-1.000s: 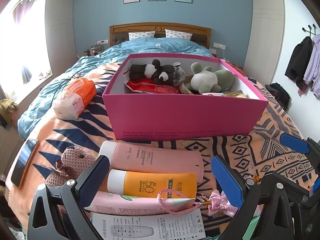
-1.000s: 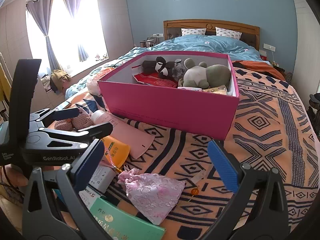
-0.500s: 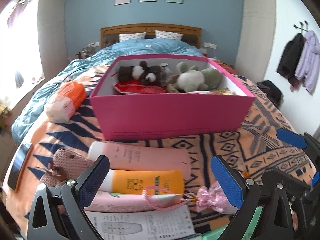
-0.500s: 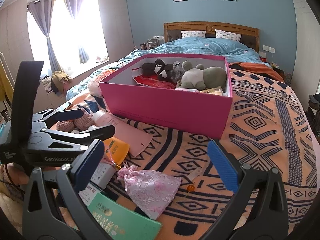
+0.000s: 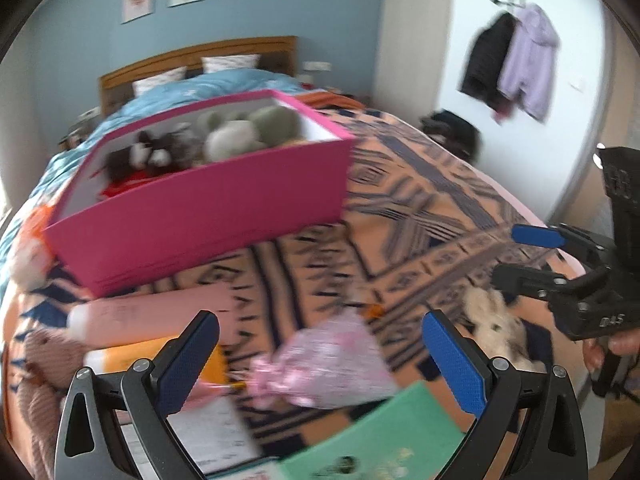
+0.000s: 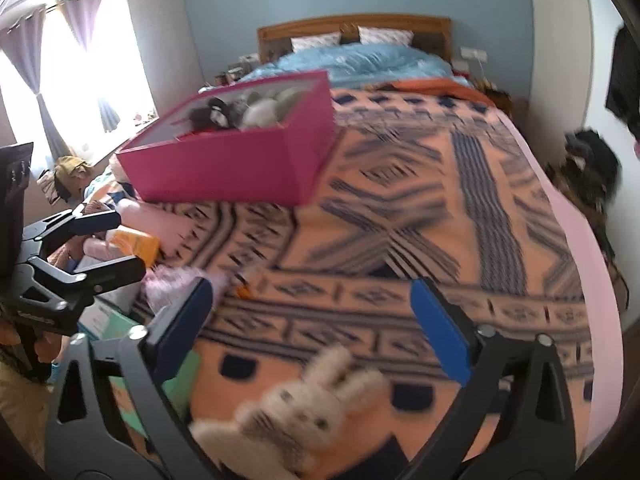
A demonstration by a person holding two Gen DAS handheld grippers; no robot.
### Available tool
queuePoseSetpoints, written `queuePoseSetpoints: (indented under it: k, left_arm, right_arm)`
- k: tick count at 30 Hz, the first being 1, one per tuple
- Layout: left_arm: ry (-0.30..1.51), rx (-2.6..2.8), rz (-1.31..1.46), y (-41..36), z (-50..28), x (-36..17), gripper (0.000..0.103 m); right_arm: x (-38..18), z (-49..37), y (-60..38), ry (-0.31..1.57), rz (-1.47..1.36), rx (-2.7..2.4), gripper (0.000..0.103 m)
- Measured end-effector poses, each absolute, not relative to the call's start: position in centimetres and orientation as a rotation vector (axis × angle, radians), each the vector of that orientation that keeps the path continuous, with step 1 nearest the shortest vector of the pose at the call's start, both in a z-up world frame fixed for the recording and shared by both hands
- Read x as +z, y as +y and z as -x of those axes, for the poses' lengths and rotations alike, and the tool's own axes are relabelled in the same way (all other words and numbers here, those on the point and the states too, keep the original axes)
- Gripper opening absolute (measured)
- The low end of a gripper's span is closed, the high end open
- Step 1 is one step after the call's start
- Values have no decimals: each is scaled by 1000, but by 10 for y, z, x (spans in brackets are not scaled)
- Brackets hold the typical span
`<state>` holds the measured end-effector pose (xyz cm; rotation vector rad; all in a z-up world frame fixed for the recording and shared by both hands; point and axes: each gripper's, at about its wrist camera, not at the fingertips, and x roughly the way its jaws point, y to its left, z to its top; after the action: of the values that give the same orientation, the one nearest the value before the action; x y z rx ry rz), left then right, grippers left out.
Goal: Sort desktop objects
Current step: 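Reach the right gripper to the cream plush bunny and close on it, then lift the cream plush bunny off the bedspread with the right gripper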
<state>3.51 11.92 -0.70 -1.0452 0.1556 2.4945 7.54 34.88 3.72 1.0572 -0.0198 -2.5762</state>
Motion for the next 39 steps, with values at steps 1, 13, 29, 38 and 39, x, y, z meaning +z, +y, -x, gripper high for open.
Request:
queuePoseSetpoints:
  k: [1, 13, 29, 38, 39]
  left_arm:
    - [176, 2474, 1038, 126, -38, -7, 103]
    - [350, 2306, 1043, 172, -58, -21, 103]
    - [309, 2394, 1064, 156, -46, -18, 103]
    - [227, 2474, 1056, 134, -27, -5, 103]
    - [221, 2470, 1061, 132, -24, -6, 103]
  right_arm:
    - [32, -78, 354, -21, -1085, -2572, 95]
    - [5, -85, 356, -31, -1181, -2438, 67]
    - [7, -75, 344, -23, -1109, -2353, 9]
    - [43, -34, 346, -346, -928, -2415, 9]
    - [46, -28, 342, -375, -910, -2420, 9]
